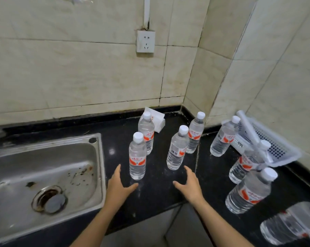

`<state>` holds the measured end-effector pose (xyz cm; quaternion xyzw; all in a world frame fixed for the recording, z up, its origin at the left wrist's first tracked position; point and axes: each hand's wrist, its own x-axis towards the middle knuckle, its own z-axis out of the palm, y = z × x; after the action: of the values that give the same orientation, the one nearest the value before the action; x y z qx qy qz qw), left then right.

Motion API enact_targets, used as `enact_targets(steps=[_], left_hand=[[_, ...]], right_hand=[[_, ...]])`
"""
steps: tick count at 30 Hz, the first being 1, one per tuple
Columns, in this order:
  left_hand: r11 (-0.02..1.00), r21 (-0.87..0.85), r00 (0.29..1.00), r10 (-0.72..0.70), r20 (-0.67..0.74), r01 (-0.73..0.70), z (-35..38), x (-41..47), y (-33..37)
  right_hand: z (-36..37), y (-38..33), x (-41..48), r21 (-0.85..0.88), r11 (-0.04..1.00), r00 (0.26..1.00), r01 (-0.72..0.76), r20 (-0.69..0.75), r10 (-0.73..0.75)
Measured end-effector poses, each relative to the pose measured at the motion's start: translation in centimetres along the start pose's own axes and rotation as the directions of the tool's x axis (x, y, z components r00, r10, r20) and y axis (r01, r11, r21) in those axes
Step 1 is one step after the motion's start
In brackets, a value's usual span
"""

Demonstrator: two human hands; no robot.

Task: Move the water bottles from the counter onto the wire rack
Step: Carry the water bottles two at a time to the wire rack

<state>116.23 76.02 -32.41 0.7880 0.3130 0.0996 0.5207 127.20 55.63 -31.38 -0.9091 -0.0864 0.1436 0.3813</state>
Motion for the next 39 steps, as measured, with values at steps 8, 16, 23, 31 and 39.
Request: enact_targets(steps=[8, 16, 23, 31, 39], left_hand=[[0.981, -0.167, 0.937, 0.145, 0.318, -0.095, 0.4, 9.0, 1.5], [0.986, -0.165, 0.972, 0.036, 0.234, 0.003, 2.1, 10.5, 1.6], [0.986, -0.097, 0.984, -0.121, 0.129, 0.134, 3.1, 11.8, 3.3], [0.986, -0.034, 0.986, -0.161, 0.041, 0.162, 5.0, 11.5, 4.6], [0.991, -0.036, 0.989, -0.124, 0.078, 0.127, 4.6, 9.6, 4.6]], right_hand=[[-0.4, -2.8, 7.4, 0.205, 0.977, 0.992, -0.061, -0.098, 0.083], [0.0, -2.1, 11.2, 0.349, 0.929, 0.987, -0.123, -0.054, 0.151], [1.0, -3.0, 13.6, 0.235, 0.964, 0.989, -0.123, -0.055, 0.139], [1.4, -3.2, 12.5, 0.183, 0.981, 0.994, -0.066, -0.069, 0.080], [0.2, -3.2, 9.6, 0.183, 0.961, 0.965, -0.206, -0.122, 0.230]])
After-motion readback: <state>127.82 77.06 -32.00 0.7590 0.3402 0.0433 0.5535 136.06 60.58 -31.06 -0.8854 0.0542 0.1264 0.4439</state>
